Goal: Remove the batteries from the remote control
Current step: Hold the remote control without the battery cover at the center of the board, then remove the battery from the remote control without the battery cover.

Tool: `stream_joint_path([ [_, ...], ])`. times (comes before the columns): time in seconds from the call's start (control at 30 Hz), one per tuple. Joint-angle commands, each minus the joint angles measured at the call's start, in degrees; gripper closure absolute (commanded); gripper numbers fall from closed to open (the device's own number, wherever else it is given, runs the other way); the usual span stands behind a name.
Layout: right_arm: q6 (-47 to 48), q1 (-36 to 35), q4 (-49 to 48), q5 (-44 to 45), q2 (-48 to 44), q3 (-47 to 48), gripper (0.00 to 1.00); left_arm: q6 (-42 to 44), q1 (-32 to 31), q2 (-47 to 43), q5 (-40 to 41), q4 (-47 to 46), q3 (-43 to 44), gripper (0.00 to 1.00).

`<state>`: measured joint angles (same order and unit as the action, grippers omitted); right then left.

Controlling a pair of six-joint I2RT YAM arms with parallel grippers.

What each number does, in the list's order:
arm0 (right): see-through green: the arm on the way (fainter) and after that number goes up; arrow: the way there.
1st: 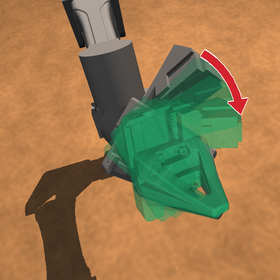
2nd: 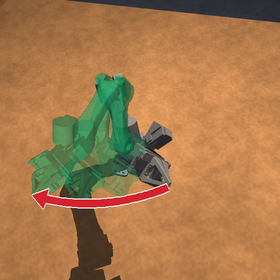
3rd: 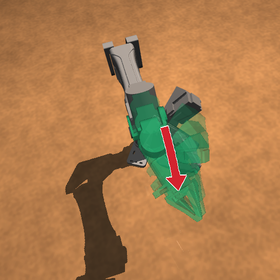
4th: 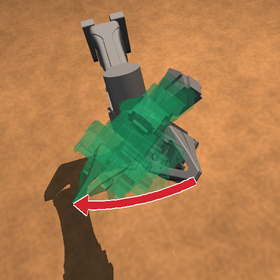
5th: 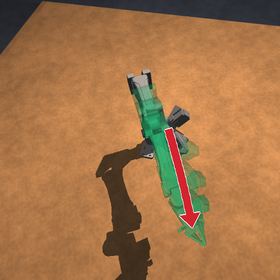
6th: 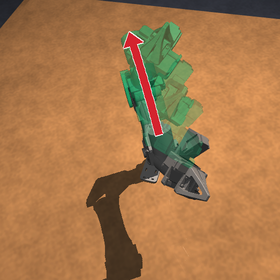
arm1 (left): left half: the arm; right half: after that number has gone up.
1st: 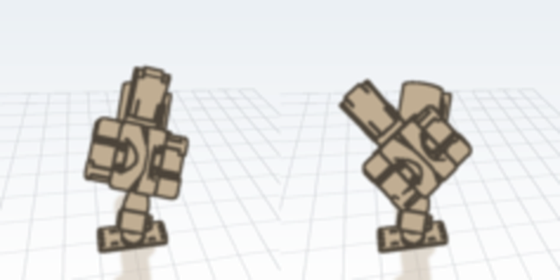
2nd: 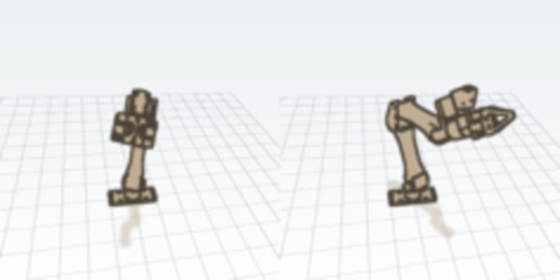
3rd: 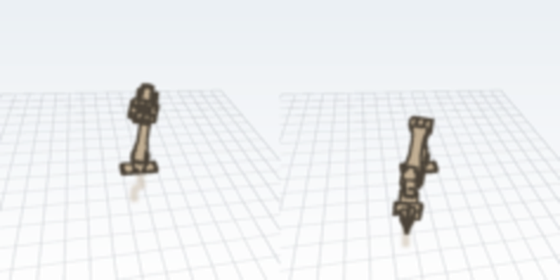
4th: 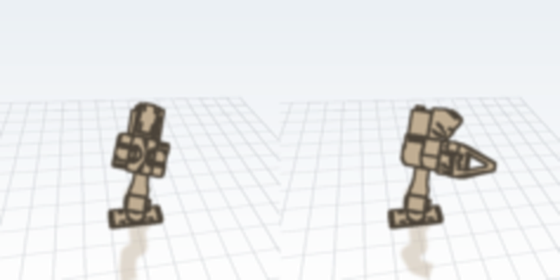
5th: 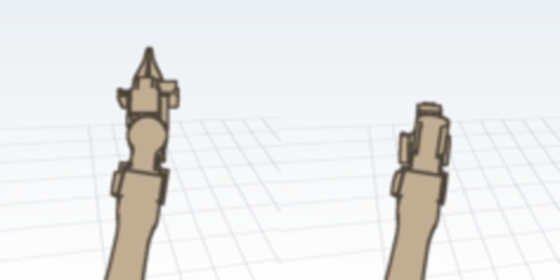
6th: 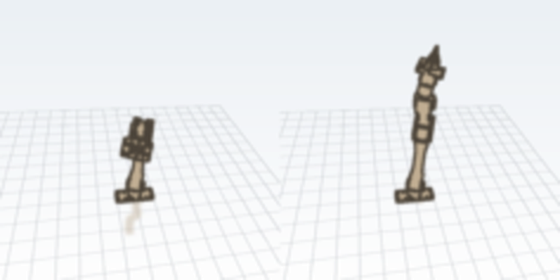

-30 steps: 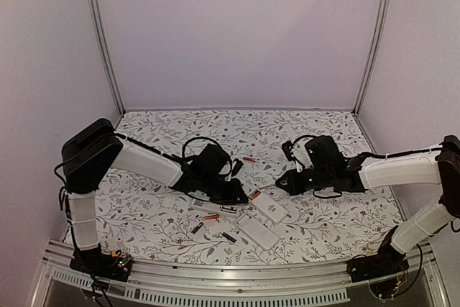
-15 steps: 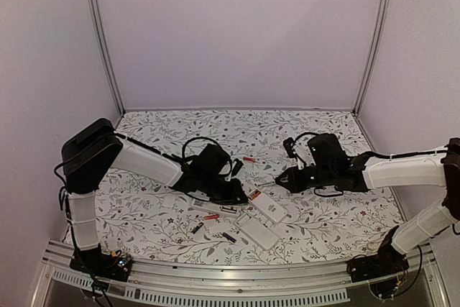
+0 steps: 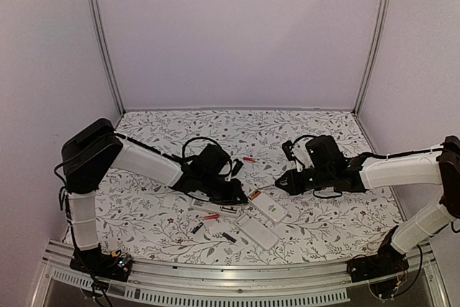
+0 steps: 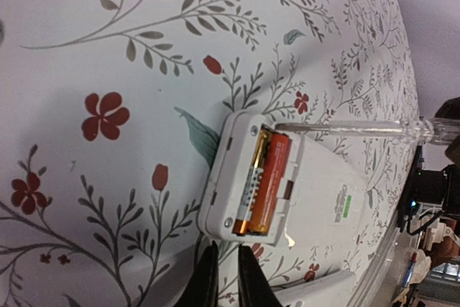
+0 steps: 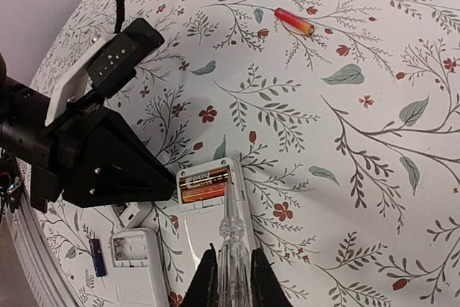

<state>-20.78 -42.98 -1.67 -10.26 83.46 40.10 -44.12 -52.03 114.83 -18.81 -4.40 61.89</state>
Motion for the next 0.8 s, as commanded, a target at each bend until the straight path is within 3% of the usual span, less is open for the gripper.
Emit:
stream_joint_path([
  [0.0, -0.32, 0.09, -0.3, 0.16, 0.71, -0.63, 1.0, 0.87, 0.43, 1.46, 0.23, 0.89, 1.17, 0.9],
  [0.43, -0.32, 0.09, -0.52, -0.75, 1.97, -0.81, 1.0, 0.77, 0.4, 1.95, 0.12, 0.89, 1.3, 0.9],
  [0.77, -3.6, 0.09, -0.46, -7.1, 1.35, -1.44, 1.0, 0.6, 0.51, 2.51, 0.25, 0.71, 1.44, 0.92],
])
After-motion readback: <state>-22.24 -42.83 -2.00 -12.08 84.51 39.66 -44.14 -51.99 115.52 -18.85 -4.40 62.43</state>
